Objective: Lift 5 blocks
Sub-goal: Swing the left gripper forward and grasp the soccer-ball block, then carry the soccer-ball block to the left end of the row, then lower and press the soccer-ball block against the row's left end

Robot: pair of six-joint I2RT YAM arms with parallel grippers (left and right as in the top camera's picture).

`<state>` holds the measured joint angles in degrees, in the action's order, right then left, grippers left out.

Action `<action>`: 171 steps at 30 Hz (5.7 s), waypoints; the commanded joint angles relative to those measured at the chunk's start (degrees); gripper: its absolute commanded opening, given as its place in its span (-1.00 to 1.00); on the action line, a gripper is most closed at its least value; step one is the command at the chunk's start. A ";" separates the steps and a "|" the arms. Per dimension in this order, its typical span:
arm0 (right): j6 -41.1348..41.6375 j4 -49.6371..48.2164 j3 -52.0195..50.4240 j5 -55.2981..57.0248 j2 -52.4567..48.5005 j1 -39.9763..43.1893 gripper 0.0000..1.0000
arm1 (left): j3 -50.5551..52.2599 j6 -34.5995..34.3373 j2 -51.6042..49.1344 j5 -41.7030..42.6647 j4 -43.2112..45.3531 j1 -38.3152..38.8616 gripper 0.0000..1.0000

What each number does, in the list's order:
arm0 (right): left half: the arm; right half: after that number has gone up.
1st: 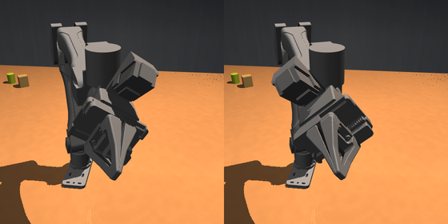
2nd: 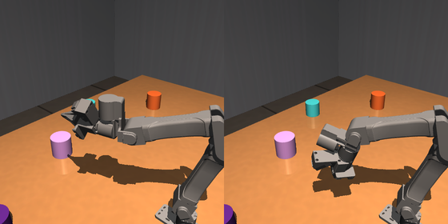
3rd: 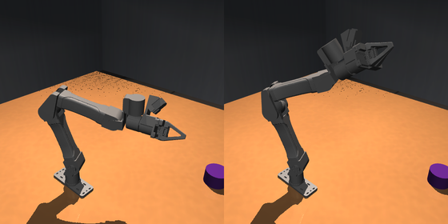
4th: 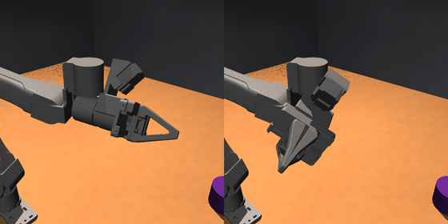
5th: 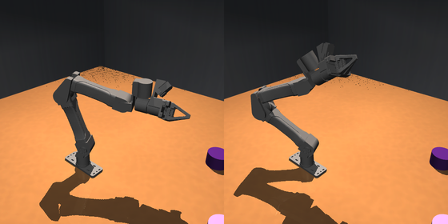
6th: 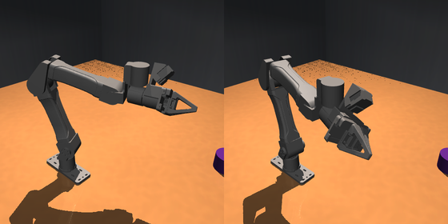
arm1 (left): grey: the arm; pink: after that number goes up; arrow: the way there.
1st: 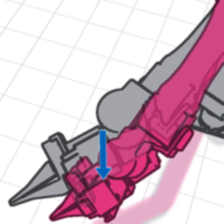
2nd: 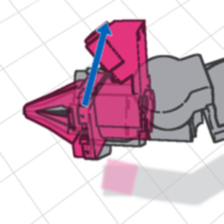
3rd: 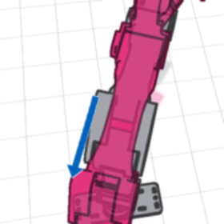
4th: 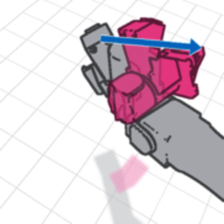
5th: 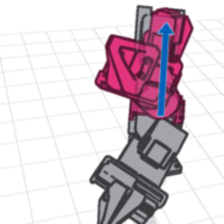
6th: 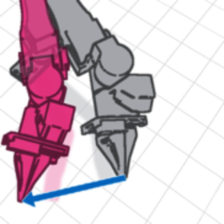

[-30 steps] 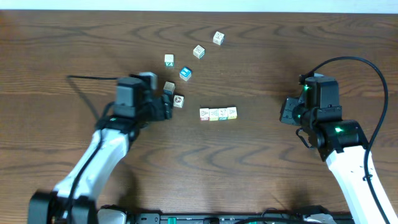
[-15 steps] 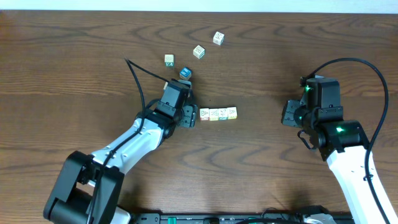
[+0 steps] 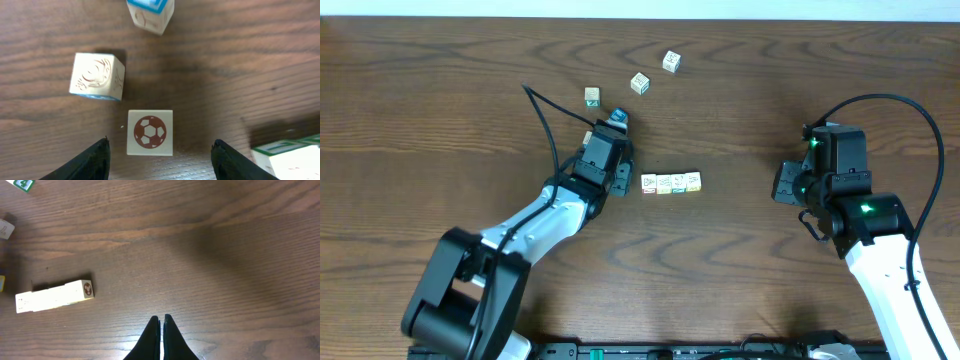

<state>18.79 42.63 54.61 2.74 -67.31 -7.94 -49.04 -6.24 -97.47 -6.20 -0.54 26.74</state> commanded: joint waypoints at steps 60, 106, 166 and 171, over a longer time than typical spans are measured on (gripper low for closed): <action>-0.68 0.90 0.00 0.22 0.55 0.46 -0.97 | -1.70 -14.21 2.43 -3.30 -11.87 4.87 -0.50; -1.73 1.77 0.00 0.24 0.55 0.46 -0.98 | -1.70 -23.45 2.34 -2.86 -7.91 10.36 -0.47; -2.84 1.79 -0.28 0.42 0.55 0.46 -0.97 | -1.73 -23.45 1.57 -2.84 -12.31 10.36 -0.16; -2.82 1.70 -1.25 0.44 0.55 0.46 -0.98 | -1.73 -23.43 4.44 -2.86 -15.34 10.38 -0.16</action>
<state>16.88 44.34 54.52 2.76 -67.31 -7.94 -49.54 -29.80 -95.77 -8.95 -14.63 36.97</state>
